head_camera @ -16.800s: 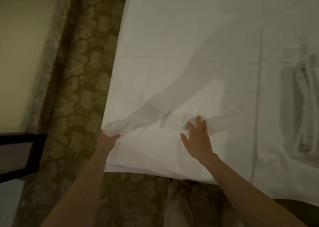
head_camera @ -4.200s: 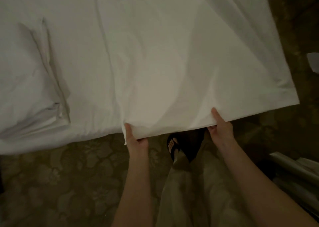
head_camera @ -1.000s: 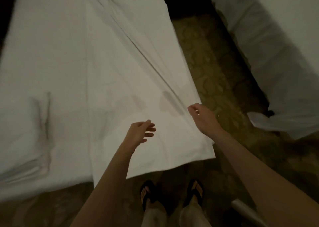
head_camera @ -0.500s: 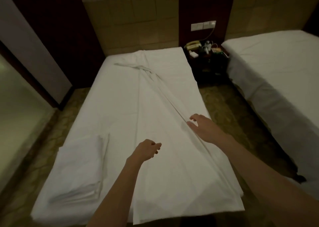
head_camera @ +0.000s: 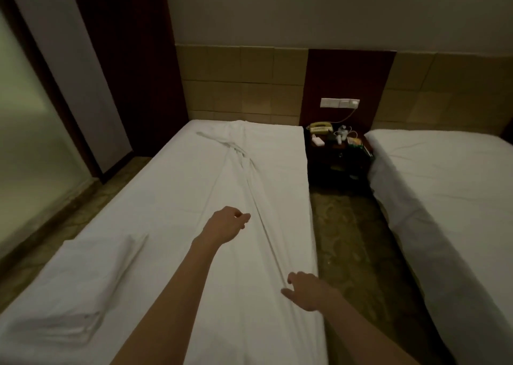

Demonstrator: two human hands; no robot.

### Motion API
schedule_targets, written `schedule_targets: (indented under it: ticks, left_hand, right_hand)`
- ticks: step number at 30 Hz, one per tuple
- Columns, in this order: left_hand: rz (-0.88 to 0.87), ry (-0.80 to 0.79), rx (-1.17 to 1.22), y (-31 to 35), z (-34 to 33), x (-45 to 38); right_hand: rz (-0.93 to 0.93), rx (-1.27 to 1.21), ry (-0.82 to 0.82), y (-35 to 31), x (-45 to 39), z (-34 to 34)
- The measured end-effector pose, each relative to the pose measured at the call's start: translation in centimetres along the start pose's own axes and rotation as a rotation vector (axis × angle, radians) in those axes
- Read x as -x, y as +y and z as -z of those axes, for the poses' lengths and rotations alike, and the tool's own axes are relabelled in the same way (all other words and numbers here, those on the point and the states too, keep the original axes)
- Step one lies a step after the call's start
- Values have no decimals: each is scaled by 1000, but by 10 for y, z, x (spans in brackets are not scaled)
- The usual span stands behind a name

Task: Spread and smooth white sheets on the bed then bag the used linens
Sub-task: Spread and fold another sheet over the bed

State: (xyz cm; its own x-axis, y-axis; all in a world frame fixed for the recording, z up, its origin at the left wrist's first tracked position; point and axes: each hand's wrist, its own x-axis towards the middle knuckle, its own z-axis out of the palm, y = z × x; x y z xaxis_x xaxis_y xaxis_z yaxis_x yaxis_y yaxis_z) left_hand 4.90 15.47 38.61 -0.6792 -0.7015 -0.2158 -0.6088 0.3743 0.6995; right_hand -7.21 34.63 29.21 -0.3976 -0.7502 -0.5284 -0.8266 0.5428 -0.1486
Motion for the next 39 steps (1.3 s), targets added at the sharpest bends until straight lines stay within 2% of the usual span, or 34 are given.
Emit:
schedule_targets:
  ticks: [3, 7, 12, 15, 17, 24, 28, 34, 39]
  left_hand:
    - [58, 9, 23, 13, -42, 9]
    - [191, -40, -12, 14, -80, 25]
    - [285, -67, -113, 13, -97, 14]
    - [283, -102, -152, 17, -101, -5]
    - [271, -106, -152, 24, -105, -18]
    - [242, -49, -152, 66, -97, -69]
    - [241, 50, -156, 99, -86, -117]
    - [291, 175, -141, 153, -100, -182]
    - [394, 225, -127, 174, -130, -216]
  right_hand:
    - [52, 64, -51, 34, 2, 10]
    - [123, 91, -15, 59, -1, 55]
    - [222, -19, 158, 62, -13, 125]
    - [244, -119, 286, 64, -19, 152]
    - [248, -132, 312, 71, -25, 158]
    - [198, -31, 127, 108, -70, 136]
    - [213, 65, 58, 135, -109, 136]
    - [325, 163, 4, 186, -167, 172]
    - [443, 221, 52, 218, -208, 223]
